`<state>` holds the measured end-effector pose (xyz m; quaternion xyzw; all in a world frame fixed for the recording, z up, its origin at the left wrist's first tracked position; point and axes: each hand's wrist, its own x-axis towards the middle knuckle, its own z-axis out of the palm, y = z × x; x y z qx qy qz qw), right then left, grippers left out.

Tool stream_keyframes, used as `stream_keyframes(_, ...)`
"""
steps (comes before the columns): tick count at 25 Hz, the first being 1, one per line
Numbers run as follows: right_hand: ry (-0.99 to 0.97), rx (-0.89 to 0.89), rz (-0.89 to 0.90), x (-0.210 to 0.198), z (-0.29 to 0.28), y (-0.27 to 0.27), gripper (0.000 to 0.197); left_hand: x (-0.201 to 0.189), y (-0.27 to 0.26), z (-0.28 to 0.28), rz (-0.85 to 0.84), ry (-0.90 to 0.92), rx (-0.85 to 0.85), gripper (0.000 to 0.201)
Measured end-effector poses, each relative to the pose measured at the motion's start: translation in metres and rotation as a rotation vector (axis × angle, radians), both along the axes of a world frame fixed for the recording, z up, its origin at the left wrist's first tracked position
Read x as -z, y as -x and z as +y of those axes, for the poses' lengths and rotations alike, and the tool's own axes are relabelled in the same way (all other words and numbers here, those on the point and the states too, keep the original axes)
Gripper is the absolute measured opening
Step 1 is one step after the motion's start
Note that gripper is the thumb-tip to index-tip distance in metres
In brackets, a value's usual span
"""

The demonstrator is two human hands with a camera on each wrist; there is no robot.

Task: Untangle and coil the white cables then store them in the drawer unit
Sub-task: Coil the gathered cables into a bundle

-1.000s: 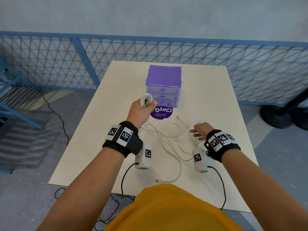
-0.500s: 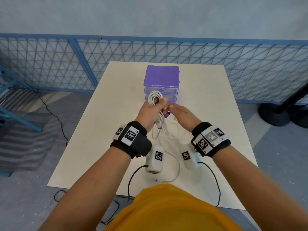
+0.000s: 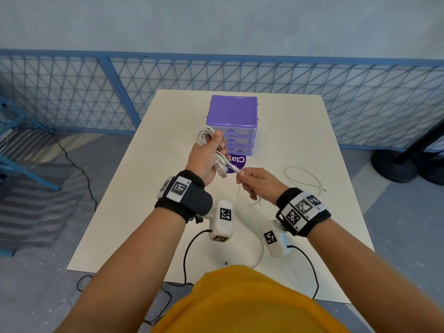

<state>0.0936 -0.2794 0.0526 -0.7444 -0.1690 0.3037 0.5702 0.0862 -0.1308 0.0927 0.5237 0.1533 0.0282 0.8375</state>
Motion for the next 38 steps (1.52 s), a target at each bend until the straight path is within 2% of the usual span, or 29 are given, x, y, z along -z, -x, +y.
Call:
stream_keyframes(2,0.115,-0.029,-0.091,0.001,-0.008,-0.002,0.029,0.003,-0.003,0.01,0.002,-0.152,-0.048,0.025)
stream_keyframes(6,0.269,-0.086,-0.256,-0.005,-0.026,-0.006,0.017,0.001,0.002,0.017,-0.007,-0.678,-0.114,0.016)
stream_keyframes(9,0.226,-0.048,-0.355,-0.022,-0.03,-0.01,0.019,0.007,0.007,0.016,-0.08,-1.009,0.034,0.028)
stream_keyframes(11,0.156,0.032,-0.439,-0.031,-0.024,-0.011,0.024,0.012,0.01,0.009,-0.097,-1.108,0.139,0.038)
stream_keyframes(14,0.034,0.166,-0.524,-0.033,-0.009,-0.01,0.02,0.011,0.012,-0.003,-0.143,-1.111,0.201,0.087)
stream_keyframes(16,-0.035,0.247,-0.553,-0.03,-0.001,-0.007,0.023,0.012,0.011,-0.011,-0.142,-1.029,0.265,0.103)
stream_keyframes(17,-0.073,0.29,-0.556,-0.028,0.003,-0.006,0.021,0.012,0.011,-0.015,-0.133,-0.967,0.296,0.103)
stream_keyframes(19,-0.187,0.381,-0.525,-0.028,0.01,-0.003,0.017,0.012,0.011,-0.02,-0.103,-0.871,0.354,0.09)
stream_keyframes(22,-0.357,0.518,-0.447,-0.027,0.015,-0.002,0.016,0.01,0.011,-0.024,-0.101,-0.726,0.494,0.037)
stream_keyframes(23,-0.354,0.536,-0.46,-0.026,0.015,-0.002,0.018,0.01,0.01,-0.023,-0.115,-0.679,0.549,0.031)
stream_keyframes(25,-0.275,0.541,-0.525,-0.027,0.013,-0.003,0.017,0.009,0.008,-0.019,-0.127,-0.648,0.626,0.037)
stream_keyframes(29,-0.211,0.544,-0.49,-0.029,0.007,-0.009,0.019,0.006,0.009,-0.019,-0.067,-0.745,0.638,0.009)
stream_keyframes(32,-0.19,0.48,-0.442,-0.022,0.007,-0.011,0.025,0.008,0.011,-0.019,-0.062,-0.664,0.524,0.027)
stream_keyframes(35,-0.184,0.44,-0.437,-0.018,0.008,-0.009,0.033,0.008,0.01,-0.019,-0.07,-0.648,0.388,0.036)
stream_keyframes(38,-0.185,0.541,-0.416,-0.021,0.007,-0.006,0.02,0.005,0.011,-0.019,-0.065,-0.683,0.324,0.037)
